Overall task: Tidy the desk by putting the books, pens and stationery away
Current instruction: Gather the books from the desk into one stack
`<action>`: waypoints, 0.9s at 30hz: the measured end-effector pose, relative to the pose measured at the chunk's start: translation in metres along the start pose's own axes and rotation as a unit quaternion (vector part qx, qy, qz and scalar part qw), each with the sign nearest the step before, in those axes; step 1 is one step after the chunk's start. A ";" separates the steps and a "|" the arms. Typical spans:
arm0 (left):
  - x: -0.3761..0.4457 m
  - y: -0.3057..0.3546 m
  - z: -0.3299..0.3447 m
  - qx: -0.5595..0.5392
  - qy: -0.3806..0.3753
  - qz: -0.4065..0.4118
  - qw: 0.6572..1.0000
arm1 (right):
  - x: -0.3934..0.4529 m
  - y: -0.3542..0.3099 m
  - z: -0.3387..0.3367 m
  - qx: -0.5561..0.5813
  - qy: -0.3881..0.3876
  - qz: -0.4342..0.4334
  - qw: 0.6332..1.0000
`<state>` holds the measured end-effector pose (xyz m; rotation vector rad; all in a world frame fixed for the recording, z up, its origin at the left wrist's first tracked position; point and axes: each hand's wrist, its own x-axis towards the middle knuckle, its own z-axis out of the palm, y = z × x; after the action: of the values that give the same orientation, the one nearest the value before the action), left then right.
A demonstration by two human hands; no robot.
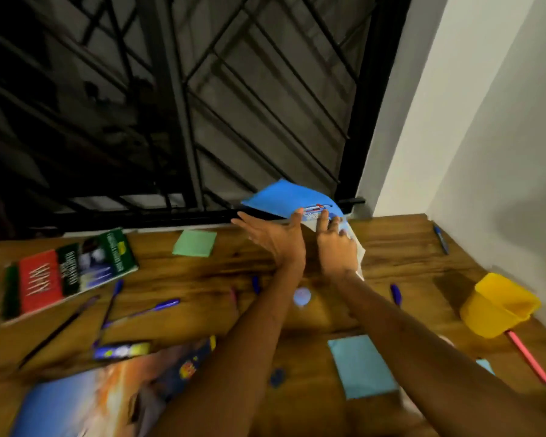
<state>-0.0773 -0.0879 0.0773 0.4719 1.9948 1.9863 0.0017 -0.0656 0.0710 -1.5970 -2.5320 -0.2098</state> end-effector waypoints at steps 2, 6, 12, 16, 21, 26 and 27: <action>0.003 -0.002 -0.041 -0.080 -0.037 -0.033 0.996 | -0.029 -0.039 -0.002 0.007 0.025 0.002 1.000; 0.000 -0.009 -0.127 -0.269 -0.119 -0.096 0.951 | -0.085 -0.112 -0.011 0.012 0.054 -0.103 0.993; 0.016 -0.020 -0.283 -0.270 -0.040 -0.089 0.958 | -0.155 -0.174 -0.030 0.242 -0.021 -0.301 0.922; 0.031 -0.024 -0.373 -0.264 -0.030 -0.114 0.957 | -0.174 -0.187 -0.035 0.329 -0.079 -0.155 0.928; 0.037 -0.026 -0.439 -0.174 -0.064 -0.093 0.978 | -0.165 -0.191 -0.004 0.165 -0.306 -0.127 0.929; 0.044 -0.037 -0.457 -0.130 -0.091 -0.132 0.978 | -0.162 -0.196 0.008 0.043 -0.351 -0.199 0.914; 0.045 -0.040 -0.459 -0.124 -0.094 -0.139 0.978 | -0.164 -0.197 0.011 0.031 -0.347 -0.208 0.914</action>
<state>-0.3131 -0.4847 0.0435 0.2917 1.5775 1.9031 -0.1072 -0.2929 0.0204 -1.2271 -3.3448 0.4876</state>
